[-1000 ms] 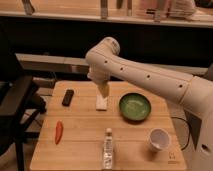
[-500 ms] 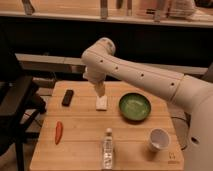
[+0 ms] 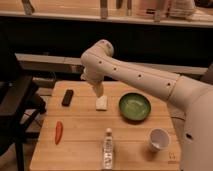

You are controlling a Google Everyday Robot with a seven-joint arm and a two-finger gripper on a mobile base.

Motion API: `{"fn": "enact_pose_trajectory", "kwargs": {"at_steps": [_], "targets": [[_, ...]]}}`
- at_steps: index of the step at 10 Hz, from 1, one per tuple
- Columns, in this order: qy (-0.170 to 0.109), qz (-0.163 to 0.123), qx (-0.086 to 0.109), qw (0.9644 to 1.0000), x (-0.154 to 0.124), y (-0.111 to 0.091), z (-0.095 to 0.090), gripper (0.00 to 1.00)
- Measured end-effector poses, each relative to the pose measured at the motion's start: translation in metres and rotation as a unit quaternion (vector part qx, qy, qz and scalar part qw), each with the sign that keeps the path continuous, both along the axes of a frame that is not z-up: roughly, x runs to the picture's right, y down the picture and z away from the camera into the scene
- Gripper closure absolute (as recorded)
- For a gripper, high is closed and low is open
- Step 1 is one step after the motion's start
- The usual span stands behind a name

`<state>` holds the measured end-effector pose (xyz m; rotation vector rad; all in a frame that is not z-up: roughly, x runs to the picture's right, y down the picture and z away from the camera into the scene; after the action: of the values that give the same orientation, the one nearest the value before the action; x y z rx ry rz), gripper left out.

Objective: Push the eraser across the table

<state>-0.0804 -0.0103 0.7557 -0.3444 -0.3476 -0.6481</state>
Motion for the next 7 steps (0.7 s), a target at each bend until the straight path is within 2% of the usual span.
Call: {"fn": "enact_pose_trajectory", "kwargs": {"at_steps": [7], "targets": [[-0.019, -0.023, 0.009, 0.9995, -0.018, 0.006, 0.017, 0.20]]}}
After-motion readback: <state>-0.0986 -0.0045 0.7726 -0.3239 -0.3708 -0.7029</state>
